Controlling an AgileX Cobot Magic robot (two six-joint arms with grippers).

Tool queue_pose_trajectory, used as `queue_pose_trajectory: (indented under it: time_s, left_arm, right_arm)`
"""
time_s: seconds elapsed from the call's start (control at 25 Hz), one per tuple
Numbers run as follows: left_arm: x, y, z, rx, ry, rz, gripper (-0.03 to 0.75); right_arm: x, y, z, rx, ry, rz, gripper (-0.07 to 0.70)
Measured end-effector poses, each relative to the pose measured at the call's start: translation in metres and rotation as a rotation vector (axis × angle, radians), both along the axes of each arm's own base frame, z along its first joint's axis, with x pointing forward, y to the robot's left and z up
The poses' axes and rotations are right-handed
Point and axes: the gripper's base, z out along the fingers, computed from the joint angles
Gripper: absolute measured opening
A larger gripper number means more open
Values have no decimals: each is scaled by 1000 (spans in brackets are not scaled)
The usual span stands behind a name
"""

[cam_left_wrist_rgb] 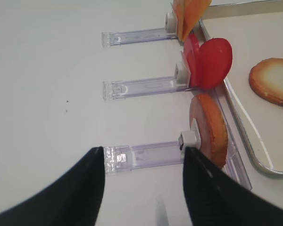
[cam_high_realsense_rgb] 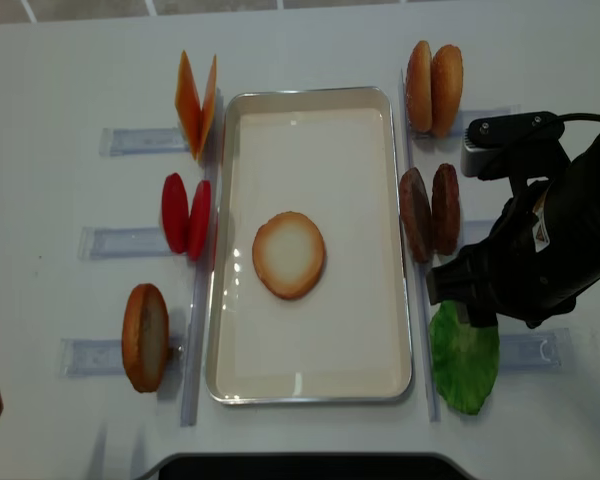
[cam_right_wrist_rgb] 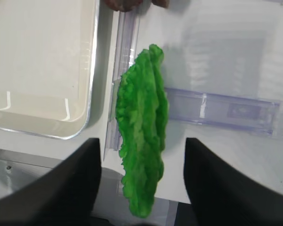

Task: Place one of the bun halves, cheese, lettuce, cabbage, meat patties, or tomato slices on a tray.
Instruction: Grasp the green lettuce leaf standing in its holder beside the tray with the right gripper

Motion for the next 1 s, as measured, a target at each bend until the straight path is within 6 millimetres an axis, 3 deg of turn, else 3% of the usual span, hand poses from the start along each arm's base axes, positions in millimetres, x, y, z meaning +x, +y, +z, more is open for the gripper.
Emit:
queue_pose_trajectory:
  time_s: [1.0]
  left_arm:
    - [0,0,0,0,0,0,408]
  right_arm:
    - [3,0,-3,-20,-3,6,342]
